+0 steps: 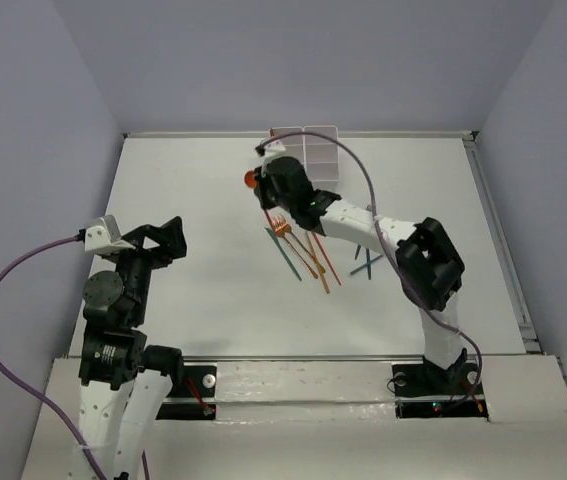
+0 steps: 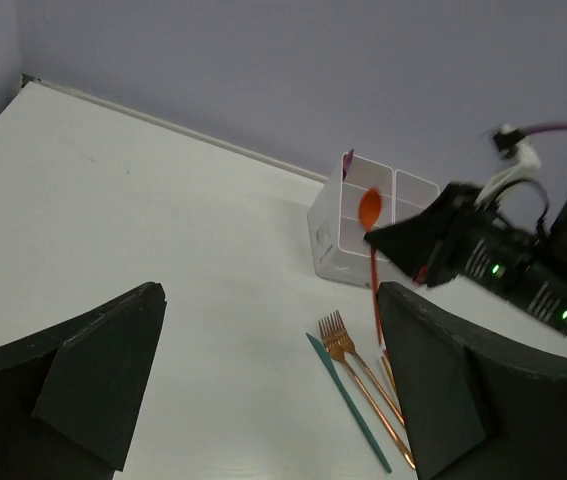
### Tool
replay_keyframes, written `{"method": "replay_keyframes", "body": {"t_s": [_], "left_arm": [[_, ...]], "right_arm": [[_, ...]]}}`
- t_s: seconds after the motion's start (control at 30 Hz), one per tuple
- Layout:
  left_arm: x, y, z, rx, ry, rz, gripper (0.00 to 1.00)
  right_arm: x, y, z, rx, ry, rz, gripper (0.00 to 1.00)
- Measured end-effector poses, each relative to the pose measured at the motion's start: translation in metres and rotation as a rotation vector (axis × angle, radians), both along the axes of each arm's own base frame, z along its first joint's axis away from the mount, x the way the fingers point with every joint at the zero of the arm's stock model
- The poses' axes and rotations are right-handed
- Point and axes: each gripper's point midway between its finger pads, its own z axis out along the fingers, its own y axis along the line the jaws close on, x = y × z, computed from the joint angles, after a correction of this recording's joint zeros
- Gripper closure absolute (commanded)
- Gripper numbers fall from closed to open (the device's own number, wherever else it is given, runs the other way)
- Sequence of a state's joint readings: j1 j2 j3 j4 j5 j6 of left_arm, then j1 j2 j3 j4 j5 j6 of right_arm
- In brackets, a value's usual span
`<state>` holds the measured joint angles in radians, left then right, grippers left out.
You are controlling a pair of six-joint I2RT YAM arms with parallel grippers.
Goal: Sort the eating utensils into containers
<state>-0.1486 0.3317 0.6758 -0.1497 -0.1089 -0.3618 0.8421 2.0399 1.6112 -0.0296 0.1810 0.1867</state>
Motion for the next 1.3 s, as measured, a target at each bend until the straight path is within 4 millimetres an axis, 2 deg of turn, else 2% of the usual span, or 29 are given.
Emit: {"method": "replay_keyframes", "body": {"t_s": [0.1,0.17,0.3,0.33,0.47,0.57,0.63,0.77,1.1,1.3], "left_arm": [[0.005,-0.006,-0.006,0.014,0.026,-0.029,0.01],[0.008,-0.009,-0.009,0.023,0.043,-0.048,0.01],[0.015,-0.017,-0.015,0.046,0.076,-0.088,0.01],[0.018,-0.02,-0.018,0.051,0.09,-0.099,0.01],[0.026,-0.032,-0.031,0.082,0.139,-0.161,0.01],[0.03,-0.039,-0.037,0.101,0.16,-0.204,0.01],[0.031,-0.043,-0.036,0.111,0.155,-0.227,0.01],[0.032,-0.05,-0.033,0.124,0.138,-0.266,0.01],[0.034,-0.055,-0.03,0.139,0.121,-0.295,0.01],[0.036,-0.056,-0.033,0.14,0.131,-0.3,0.01]], "right_arm": [[0.071,-0.041,0.079,0.171,-0.195,-0.127,0.93],[0.103,-0.063,0.115,0.241,-0.294,-0.184,0.93],[0.153,-0.082,0.174,0.368,-0.473,-0.246,0.93],[0.162,-0.085,0.178,0.382,-0.496,-0.254,0.93],[0.195,-0.089,0.184,0.419,-0.572,-0.27,0.93],[0.219,-0.089,0.173,0.416,-0.609,-0.272,0.93],[0.227,-0.09,0.161,0.404,-0.618,-0.273,0.93],[0.238,-0.091,0.143,0.392,-0.626,-0.27,0.93],[0.259,-0.091,0.14,0.42,-0.709,-0.245,0.93],[0.264,-0.087,0.12,0.398,-0.704,-0.227,0.93]]}}
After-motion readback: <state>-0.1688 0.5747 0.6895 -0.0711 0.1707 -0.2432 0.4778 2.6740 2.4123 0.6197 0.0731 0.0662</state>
